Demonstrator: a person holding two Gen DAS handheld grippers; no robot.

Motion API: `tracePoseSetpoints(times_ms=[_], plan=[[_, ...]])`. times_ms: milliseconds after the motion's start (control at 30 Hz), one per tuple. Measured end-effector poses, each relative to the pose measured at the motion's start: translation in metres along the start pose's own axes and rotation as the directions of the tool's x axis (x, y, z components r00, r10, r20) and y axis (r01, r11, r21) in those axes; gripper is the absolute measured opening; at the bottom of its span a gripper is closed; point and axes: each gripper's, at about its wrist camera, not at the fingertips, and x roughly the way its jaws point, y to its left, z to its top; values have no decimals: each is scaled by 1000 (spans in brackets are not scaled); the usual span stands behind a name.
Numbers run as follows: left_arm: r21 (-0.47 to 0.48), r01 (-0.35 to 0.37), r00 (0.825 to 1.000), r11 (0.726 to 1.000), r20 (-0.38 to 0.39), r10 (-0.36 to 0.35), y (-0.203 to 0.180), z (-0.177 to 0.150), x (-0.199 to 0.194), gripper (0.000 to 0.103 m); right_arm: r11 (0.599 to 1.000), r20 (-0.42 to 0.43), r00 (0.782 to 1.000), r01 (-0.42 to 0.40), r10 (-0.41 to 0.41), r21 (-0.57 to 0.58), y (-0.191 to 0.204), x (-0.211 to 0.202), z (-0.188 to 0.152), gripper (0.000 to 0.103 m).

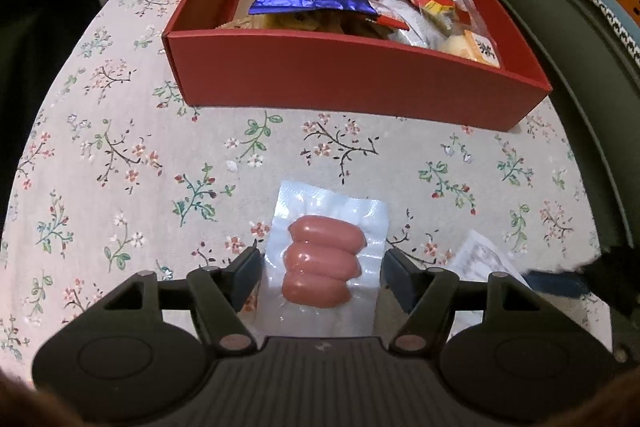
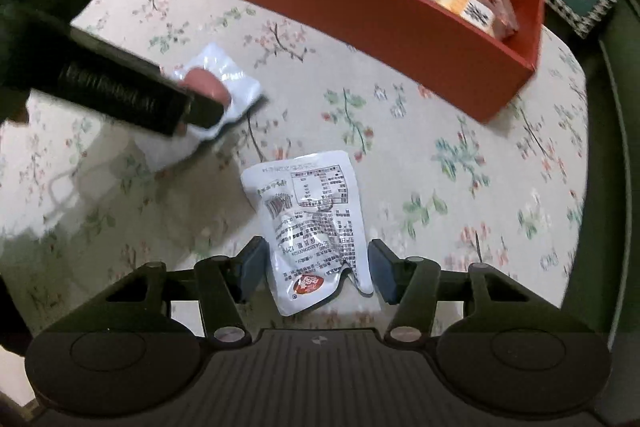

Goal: Organize snacks
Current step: 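Grasp the pink sausage pack with the left tool while the right tool grasps the white sachet, then lift both packets and carry them over the red box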

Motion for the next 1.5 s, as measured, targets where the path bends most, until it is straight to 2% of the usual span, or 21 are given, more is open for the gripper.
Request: tracePoseSetpoints(times_ms=[200,467,733,1133,1500], plan=[[-3,0,1000,1000,-1,0,-6,1,5,103,999,53,999,-1,-2,42,-2,-19,-16,63],[41,-115,993,992,45,114,-24,6,21,103,992,103,995,-23,10,120,-24,-29,-17,63],[2,-77,996,997,36,77,-19,-2,8,103,989,165,986,-36,11,146,-37,-42,-12,63],[-13,-29,994,1000,108,30,-19,-5,-27,103,987,222,975,-9,-27,162,-39,-56,-5,63],[-4,-17,983,1000,185,18,-24,3,-48,103,982,272,960,8,-60,187,-46,-66,5,63]])
